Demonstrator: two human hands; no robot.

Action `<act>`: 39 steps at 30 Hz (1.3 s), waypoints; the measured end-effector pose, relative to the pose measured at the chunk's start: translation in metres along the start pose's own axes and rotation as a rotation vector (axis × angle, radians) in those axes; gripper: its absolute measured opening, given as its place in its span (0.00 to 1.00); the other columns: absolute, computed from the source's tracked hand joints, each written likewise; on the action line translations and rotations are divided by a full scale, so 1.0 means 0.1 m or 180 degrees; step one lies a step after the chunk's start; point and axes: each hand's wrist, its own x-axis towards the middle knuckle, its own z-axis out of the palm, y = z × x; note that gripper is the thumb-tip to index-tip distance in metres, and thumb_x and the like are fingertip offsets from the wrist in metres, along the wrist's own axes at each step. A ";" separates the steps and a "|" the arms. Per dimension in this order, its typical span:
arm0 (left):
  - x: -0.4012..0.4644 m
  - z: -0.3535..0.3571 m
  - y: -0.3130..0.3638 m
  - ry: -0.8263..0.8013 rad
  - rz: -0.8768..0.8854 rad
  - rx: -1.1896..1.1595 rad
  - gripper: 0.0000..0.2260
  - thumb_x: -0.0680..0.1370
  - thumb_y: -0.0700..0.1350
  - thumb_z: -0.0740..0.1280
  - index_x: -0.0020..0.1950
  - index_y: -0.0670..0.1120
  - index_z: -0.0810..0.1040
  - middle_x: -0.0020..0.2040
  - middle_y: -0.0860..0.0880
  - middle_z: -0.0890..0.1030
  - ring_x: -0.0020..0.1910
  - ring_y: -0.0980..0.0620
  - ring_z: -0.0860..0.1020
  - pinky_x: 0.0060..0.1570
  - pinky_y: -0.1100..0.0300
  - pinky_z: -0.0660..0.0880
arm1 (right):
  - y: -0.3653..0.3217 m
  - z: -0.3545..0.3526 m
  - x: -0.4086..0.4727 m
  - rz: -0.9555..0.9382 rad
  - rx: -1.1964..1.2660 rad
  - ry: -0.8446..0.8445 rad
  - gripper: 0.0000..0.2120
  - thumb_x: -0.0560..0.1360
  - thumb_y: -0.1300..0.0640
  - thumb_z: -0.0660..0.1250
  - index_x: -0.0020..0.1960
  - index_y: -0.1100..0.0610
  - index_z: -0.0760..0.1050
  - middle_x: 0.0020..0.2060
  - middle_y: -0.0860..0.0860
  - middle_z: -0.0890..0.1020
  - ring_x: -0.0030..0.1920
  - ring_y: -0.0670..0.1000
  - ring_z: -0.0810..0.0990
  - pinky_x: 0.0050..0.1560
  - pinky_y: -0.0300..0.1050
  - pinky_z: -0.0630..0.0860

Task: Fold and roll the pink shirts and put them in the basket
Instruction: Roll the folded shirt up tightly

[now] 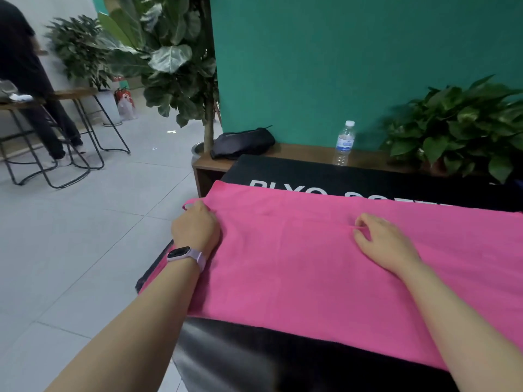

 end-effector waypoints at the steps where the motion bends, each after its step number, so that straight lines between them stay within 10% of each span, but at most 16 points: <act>1: -0.11 -0.05 -0.03 0.0006 0.0007 0.0023 0.21 0.80 0.42 0.56 0.69 0.31 0.67 0.50 0.37 0.83 0.46 0.36 0.82 0.41 0.51 0.66 | -0.01 -0.02 -0.10 -0.0015 0.0016 0.0004 0.02 0.79 0.49 0.62 0.49 0.47 0.70 0.48 0.46 0.79 0.51 0.52 0.77 0.51 0.51 0.74; 17: -0.46 -0.63 -0.02 0.0194 0.1125 0.0706 0.09 0.79 0.36 0.56 0.58 0.43 0.70 0.41 0.40 0.79 0.37 0.39 0.75 0.34 0.53 0.65 | -0.01 -0.41 -0.30 -0.0480 0.0442 0.0565 0.06 0.78 0.56 0.63 0.47 0.45 0.69 0.44 0.43 0.77 0.47 0.50 0.75 0.47 0.49 0.71; 39: 1.01 0.34 0.31 -0.0179 0.0308 0.0746 0.11 0.83 0.47 0.57 0.55 0.43 0.77 0.51 0.36 0.81 0.50 0.34 0.79 0.42 0.51 0.68 | 0.48 0.25 1.15 -0.0208 0.0250 -0.0078 0.04 0.78 0.47 0.60 0.44 0.40 0.66 0.44 0.41 0.77 0.45 0.48 0.76 0.43 0.50 0.75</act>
